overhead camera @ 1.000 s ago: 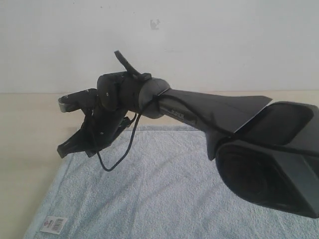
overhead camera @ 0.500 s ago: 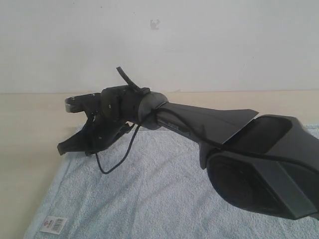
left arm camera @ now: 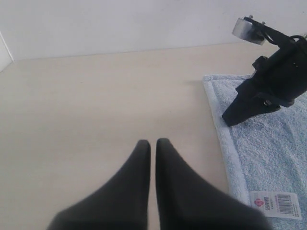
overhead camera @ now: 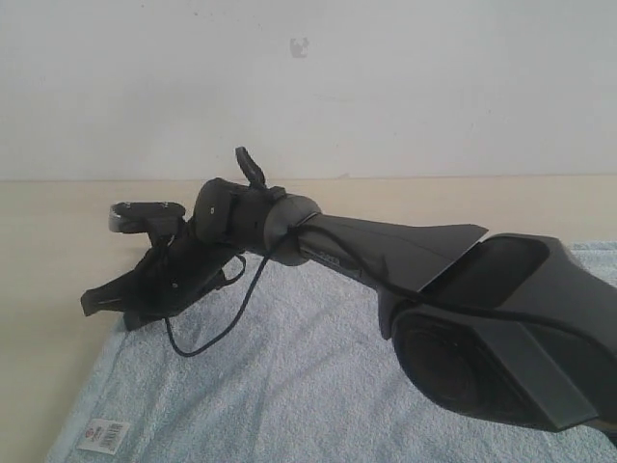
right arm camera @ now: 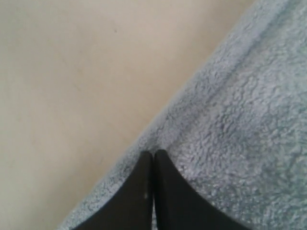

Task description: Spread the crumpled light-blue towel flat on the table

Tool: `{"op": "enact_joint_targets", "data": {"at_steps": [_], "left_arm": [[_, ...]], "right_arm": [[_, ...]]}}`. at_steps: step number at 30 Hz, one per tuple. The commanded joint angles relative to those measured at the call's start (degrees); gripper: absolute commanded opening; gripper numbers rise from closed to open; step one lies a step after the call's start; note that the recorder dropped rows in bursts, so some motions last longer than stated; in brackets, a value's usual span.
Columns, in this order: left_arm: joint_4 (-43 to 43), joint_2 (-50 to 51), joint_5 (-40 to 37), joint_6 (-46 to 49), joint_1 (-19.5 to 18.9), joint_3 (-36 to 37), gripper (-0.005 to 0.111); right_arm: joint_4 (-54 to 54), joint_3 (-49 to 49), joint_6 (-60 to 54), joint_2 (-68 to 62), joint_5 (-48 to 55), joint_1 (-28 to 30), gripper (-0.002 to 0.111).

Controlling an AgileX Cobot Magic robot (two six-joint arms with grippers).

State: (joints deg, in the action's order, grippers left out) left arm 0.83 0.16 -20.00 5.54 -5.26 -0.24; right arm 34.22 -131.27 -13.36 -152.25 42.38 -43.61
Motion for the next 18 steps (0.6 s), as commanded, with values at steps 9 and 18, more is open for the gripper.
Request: {"op": "enact_joint_targets", "data": {"at_steps": [9, 18], "left_arm": [[-0.05, -0.16, 0.49, 0.11, -0.2, 0.24, 0.004], [-0.05, -0.16, 0.49, 0.11, -0.2, 0.24, 0.004]], "right_arm": [[-15.48, -0.23, 9.81, 3.7, -8.24, -0.31, 0.0], [-36.94, -0.23, 31.13, 0.17, -8.43, 1.33, 0.0]]}}
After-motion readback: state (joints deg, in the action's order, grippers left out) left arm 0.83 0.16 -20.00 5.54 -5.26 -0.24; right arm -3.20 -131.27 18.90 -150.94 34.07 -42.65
